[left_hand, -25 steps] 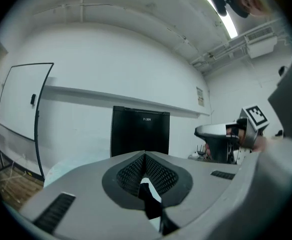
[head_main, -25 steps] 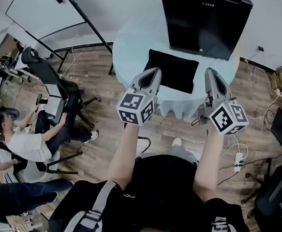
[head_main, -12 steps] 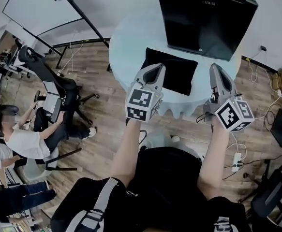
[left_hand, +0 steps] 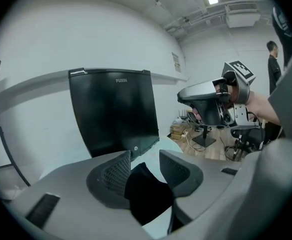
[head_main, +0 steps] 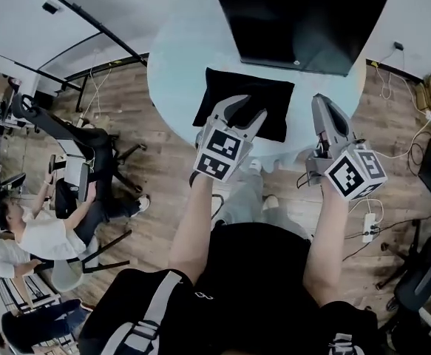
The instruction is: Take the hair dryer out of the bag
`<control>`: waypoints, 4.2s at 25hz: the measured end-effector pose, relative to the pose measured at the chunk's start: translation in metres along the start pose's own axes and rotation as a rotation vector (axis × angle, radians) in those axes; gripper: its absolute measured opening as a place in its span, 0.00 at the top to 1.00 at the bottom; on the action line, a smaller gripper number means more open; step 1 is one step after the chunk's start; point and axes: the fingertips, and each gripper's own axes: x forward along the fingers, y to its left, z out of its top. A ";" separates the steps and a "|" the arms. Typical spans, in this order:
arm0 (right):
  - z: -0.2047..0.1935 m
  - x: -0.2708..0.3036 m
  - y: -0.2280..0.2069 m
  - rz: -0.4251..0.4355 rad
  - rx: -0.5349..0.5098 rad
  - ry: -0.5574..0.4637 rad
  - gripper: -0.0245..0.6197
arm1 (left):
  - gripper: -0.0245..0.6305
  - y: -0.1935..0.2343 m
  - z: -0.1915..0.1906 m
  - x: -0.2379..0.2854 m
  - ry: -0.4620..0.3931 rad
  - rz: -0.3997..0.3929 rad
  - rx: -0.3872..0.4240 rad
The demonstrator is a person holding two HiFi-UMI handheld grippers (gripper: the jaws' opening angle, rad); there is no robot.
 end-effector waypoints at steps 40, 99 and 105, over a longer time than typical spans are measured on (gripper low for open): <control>-0.069 0.065 -0.105 -0.202 0.147 0.122 0.95 | 0.60 0.012 -0.126 0.178 0.469 -0.442 0.320; -0.086 0.073 -0.113 -0.197 0.060 0.205 0.95 | 0.94 0.071 -0.058 0.118 0.318 -0.295 0.208; -0.094 0.080 -0.111 -0.177 -0.003 0.260 0.86 | 0.94 0.070 -0.060 0.114 0.314 -0.295 0.199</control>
